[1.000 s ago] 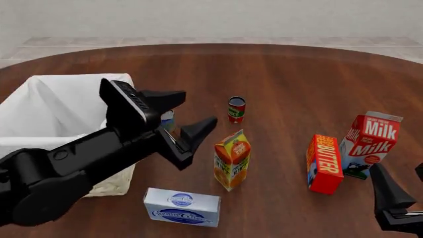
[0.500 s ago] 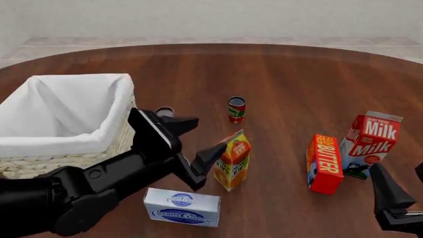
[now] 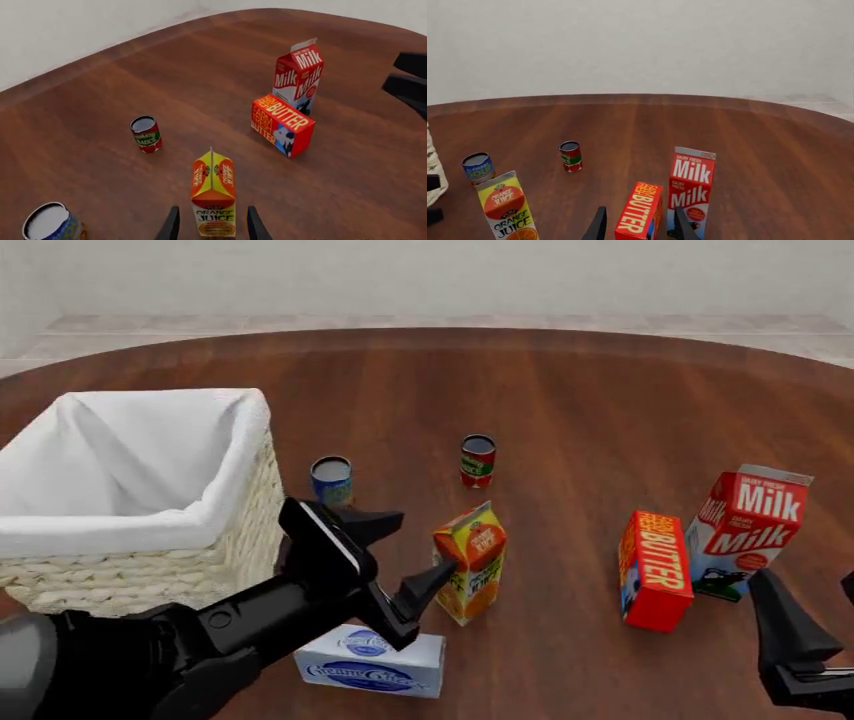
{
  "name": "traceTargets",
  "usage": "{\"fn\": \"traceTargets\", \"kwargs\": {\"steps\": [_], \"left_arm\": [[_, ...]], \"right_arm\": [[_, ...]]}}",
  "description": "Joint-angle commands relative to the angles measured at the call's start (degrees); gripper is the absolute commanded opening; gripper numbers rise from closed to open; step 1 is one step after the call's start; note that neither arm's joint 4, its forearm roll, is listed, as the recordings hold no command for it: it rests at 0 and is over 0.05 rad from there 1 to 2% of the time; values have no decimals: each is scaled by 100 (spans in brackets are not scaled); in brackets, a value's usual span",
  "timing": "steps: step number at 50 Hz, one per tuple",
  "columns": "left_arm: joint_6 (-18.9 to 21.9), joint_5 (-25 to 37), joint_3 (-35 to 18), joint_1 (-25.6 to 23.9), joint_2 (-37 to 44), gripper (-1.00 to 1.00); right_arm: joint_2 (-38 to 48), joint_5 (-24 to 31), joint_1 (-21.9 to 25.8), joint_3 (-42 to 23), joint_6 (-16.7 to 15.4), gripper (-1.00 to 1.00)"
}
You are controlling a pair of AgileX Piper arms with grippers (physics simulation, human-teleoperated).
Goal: Pick up the orange juice, and put it in the basket.
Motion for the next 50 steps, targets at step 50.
{"fn": "traceTargets", "kwargs": {"steps": [50], "left_arm": [[-121, -440, -401, -1, 1264, 100]], "right_arm": [[78, -41, -20, 2, 32, 100]]}}
